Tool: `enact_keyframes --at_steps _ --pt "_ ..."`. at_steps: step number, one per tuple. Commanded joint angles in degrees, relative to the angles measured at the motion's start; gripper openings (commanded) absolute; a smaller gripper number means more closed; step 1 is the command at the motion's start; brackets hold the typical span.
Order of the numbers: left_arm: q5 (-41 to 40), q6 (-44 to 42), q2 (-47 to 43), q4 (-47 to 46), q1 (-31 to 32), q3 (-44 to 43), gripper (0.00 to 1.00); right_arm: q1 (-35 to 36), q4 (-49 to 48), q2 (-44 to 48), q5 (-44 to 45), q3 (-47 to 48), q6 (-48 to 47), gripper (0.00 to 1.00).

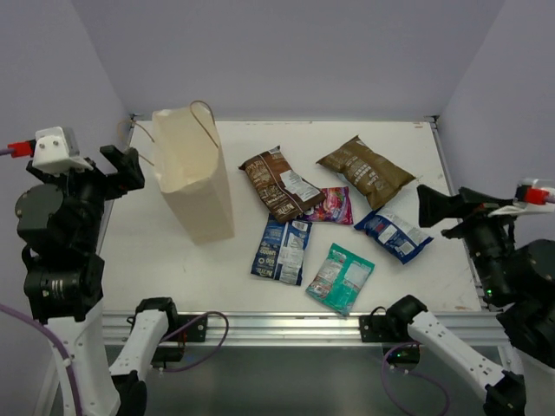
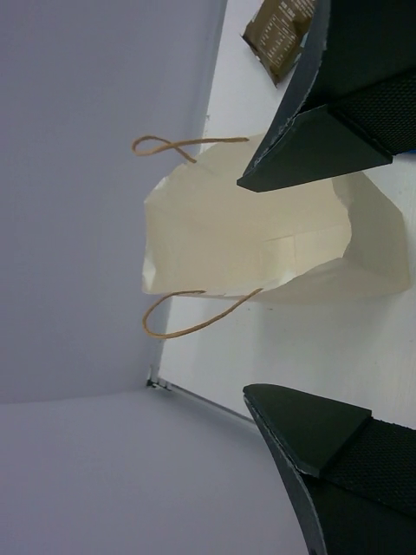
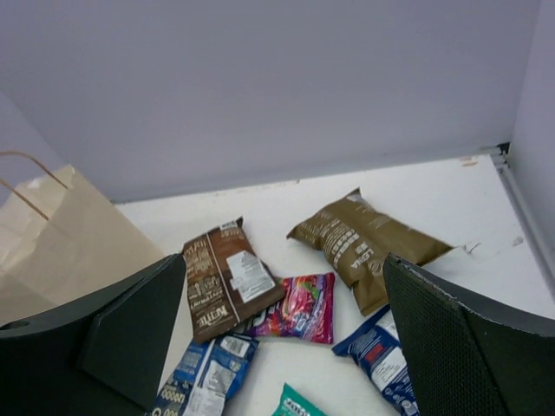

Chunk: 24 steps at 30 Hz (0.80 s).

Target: Take the snacks out of the paper bag

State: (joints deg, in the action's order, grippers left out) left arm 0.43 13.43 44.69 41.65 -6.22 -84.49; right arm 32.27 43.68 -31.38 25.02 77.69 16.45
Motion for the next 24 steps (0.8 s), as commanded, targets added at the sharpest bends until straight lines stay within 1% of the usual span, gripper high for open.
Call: enact_keyframes --at_steps 1,3,4,9,16,24 --pt "-7.0 -5.0 -5.2 0.1 4.6 0.5 1.0 -0.1 0.0 2.8 5.5 4.0 -6.6 0.99" --pt "-11.3 -5.8 -6.9 0.8 6.2 0.3 1.0 -0.1 -0.5 4.1 7.1 4.7 -7.9 0.99" --pt "-12.5 -6.1 -7.6 1.0 8.5 0.2 1.0 -0.1 -0.9 5.0 7.2 4.8 -8.4 0.99" --pt "-17.9 -7.5 -10.7 1.9 11.6 1.0 1.0 -0.2 -5.6 11.7 7.2 1.9 -12.1 0.99" --pt "-18.4 -6.9 -10.9 2.6 12.7 0.8 1.0 -0.1 -5.9 14.1 7.5 1.9 -14.1 0.99" --pt "-17.7 -6.7 -10.3 2.6 12.8 0.6 1.0 -0.1 -6.2 14.3 7.2 1.0 -14.1 0.99"
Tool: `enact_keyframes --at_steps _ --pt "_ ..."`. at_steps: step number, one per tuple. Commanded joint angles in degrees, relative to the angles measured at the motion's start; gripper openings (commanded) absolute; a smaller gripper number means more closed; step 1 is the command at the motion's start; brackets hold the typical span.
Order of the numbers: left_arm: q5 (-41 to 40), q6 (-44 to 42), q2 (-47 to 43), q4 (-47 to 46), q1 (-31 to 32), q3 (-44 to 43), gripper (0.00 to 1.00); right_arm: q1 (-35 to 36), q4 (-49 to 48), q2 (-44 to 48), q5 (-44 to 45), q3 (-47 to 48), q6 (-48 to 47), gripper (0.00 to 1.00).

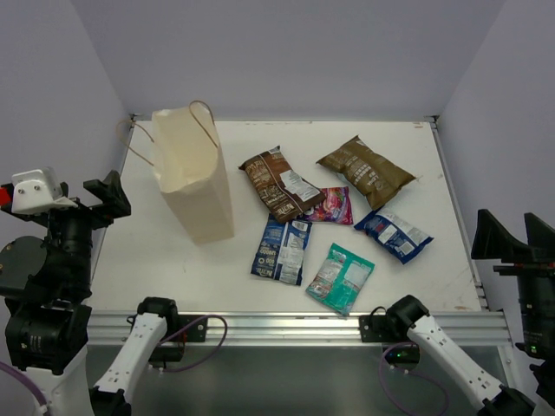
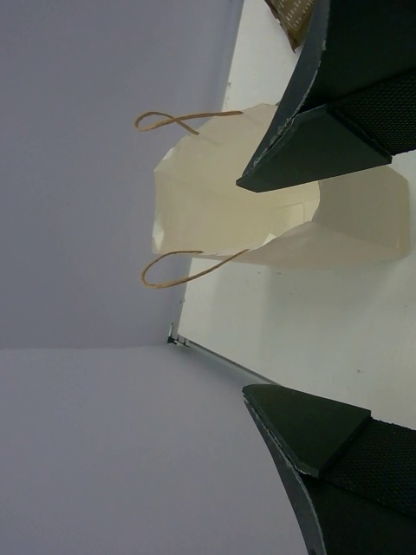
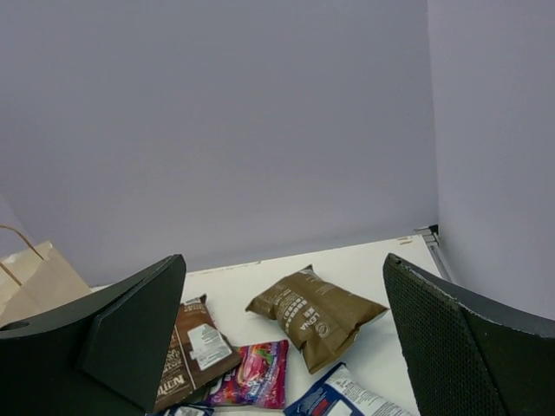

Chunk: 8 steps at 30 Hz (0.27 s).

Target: Take the snacks out of the paper bag

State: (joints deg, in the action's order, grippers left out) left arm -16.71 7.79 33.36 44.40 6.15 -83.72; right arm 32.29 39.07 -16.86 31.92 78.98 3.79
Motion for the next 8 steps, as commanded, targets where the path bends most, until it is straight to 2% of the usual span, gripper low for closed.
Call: enact_keyframes --at_steps 1,8 --pt "-0.6 -1.0 1.0 -0.1 0.4 0.0 1.0 -0.2 -1.6 -0.3 0.2 -0.4 -1.3 0.99" --pt "-0.5 -1.1 1.0 -0.7 0.4 1.6 1.0 -0.1 -2.4 -0.2 -0.1 -1.6 -0.8 0.99"
